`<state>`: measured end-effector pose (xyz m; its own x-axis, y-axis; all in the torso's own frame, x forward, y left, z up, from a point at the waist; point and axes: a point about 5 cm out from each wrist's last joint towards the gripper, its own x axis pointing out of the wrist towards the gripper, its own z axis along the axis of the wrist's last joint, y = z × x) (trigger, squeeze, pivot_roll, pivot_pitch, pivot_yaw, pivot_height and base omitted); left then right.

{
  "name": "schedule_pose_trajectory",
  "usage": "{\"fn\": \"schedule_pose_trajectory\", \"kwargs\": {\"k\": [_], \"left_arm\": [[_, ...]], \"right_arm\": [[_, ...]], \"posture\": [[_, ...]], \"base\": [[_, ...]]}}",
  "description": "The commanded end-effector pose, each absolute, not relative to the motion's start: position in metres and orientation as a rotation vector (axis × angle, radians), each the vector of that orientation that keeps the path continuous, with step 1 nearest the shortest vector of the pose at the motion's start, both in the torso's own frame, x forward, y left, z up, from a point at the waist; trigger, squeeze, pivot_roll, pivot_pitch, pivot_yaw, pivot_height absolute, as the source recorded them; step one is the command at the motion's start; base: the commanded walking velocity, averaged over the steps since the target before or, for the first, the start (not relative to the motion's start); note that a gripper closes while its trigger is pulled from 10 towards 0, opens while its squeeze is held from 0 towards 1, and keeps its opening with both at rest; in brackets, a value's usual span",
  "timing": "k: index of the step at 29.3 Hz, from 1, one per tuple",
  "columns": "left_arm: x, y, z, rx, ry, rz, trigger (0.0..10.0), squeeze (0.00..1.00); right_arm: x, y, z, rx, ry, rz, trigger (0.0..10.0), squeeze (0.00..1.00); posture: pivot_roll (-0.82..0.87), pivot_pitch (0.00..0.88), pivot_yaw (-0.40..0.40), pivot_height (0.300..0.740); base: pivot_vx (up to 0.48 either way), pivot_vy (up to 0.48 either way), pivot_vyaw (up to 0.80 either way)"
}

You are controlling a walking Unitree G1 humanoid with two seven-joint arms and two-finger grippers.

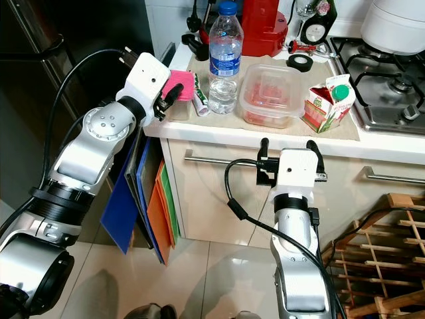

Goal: Restocking fridge

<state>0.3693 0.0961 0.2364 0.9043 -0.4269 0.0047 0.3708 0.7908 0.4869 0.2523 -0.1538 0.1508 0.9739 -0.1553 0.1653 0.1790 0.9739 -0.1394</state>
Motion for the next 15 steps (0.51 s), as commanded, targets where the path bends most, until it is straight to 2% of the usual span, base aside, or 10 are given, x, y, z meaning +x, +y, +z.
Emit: {"fn": "schedule_pose_trajectory", "kwargs": {"k": [1, 7, 10, 15], "left_arm": [[0.370, 0.100, 0.242, 0.478, -0.112, -0.417, 10.0, 1.00], [0.370, 0.109, 0.240, 0.448, -0.091, -0.329, 10.0, 1.00], [0.369, 0.120, 0.236, 0.376, -0.061, -0.200, 10.0, 1.00], [0.361, 0.125, 0.245, 0.280, -0.077, -0.114, 10.0, 1.00]], "right_arm": [[0.252, -0.153, 0.149, -0.158, -0.137, -0.168, 10.0, 0.00], [0.252, -0.151, 0.148, -0.157, -0.133, -0.161, 10.0, 0.00], [0.253, -0.150, 0.147, -0.155, -0.131, -0.151, 10.0, 0.00], [0.256, -0.145, 0.146, -0.151, -0.127, -0.123, 10.0, 0.00]], "posture": [[-0.10, 0.046, 0.048, 0.740], [-0.09, 0.047, 0.042, 0.740], [-0.08, 0.049, 0.032, 0.740], [-0.05, 0.048, 0.007, 0.740]], "base": [[0.000, 0.000, 0.00], [0.000, 0.000, 0.00], [0.000, 0.000, 0.00], [0.000, 0.000, 0.00]]}}
